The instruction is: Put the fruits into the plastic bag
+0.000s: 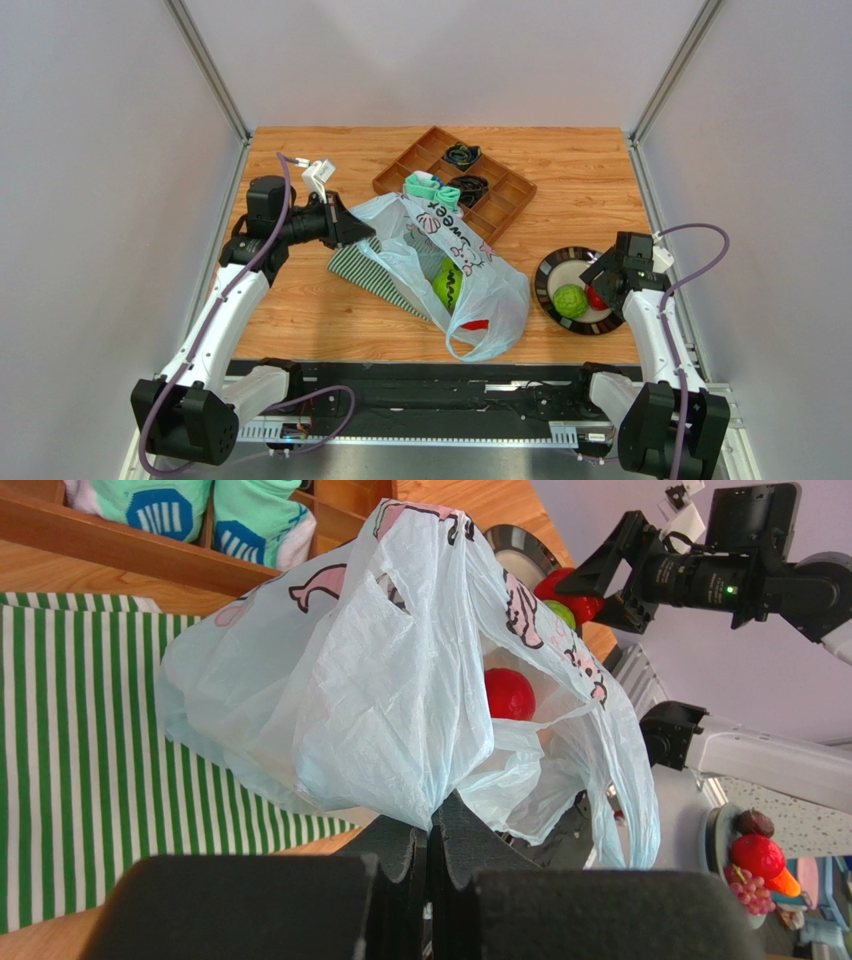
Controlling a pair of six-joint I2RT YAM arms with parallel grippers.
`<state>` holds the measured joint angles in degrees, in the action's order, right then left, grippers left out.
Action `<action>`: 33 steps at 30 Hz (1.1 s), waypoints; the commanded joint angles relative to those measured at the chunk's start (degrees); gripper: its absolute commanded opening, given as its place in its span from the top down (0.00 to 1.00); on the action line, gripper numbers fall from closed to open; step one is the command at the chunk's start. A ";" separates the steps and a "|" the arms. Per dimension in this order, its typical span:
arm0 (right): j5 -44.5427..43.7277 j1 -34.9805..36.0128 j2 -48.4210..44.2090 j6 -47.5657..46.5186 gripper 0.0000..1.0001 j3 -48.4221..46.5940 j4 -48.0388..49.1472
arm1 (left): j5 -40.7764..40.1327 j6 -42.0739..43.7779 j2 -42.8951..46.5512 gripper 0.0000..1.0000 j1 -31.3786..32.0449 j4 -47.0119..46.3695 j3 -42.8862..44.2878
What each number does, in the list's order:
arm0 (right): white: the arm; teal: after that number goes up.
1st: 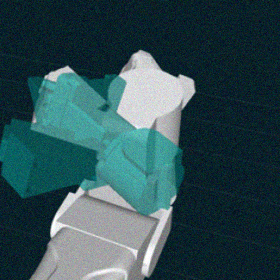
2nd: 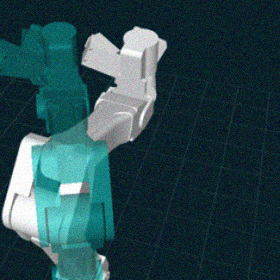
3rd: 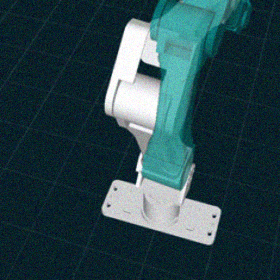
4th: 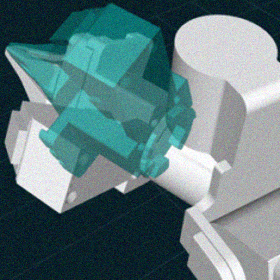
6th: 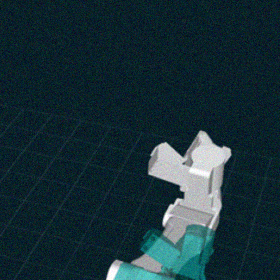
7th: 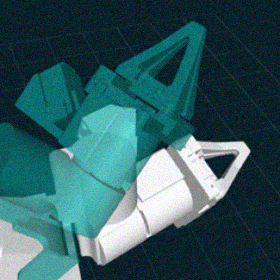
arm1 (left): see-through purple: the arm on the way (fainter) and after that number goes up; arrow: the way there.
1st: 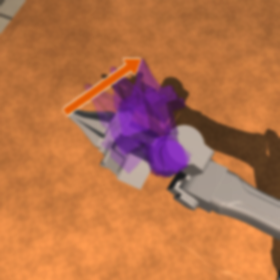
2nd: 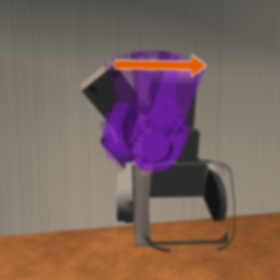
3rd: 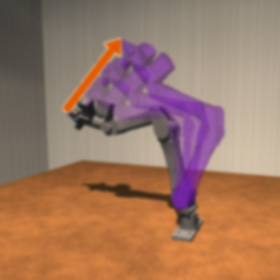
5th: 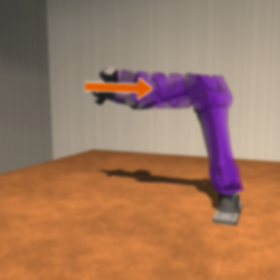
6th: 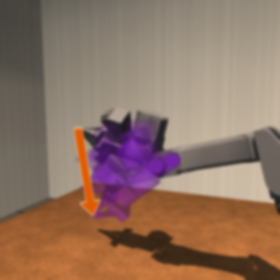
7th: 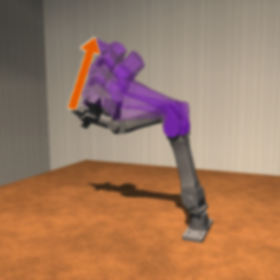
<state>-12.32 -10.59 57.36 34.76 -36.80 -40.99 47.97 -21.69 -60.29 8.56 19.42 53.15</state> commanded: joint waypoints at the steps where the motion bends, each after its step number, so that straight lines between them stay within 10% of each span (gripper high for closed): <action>1: -0.08 -0.13 -0.58 1.53 0.26 0.59 5.04 | 1.08 -0.10 -0.09 1.00 -0.47 -2.28 -0.32; 17: 8.69 -0.13 -16.82 -1.89 0.85 -3.11 6.26 | 1.08 -0.10 0.09 1.00 -0.73 -2.46 -0.32; 27: 31.55 6.80 -23.36 -4.35 0.90 -5.03 20.25 | 1.78 -0.46 0.00 1.00 -0.73 -2.98 -0.50; 33: 27.98 28.66 -17.56 -8.22 0.90 -13.55 23.76 | 2.57 -1.16 -0.26 1.00 -0.73 -4.04 -0.94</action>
<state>14.79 6.85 37.17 30.15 -43.38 -24.93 48.80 -22.20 -60.34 8.14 17.93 52.80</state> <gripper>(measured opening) 0.705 0.007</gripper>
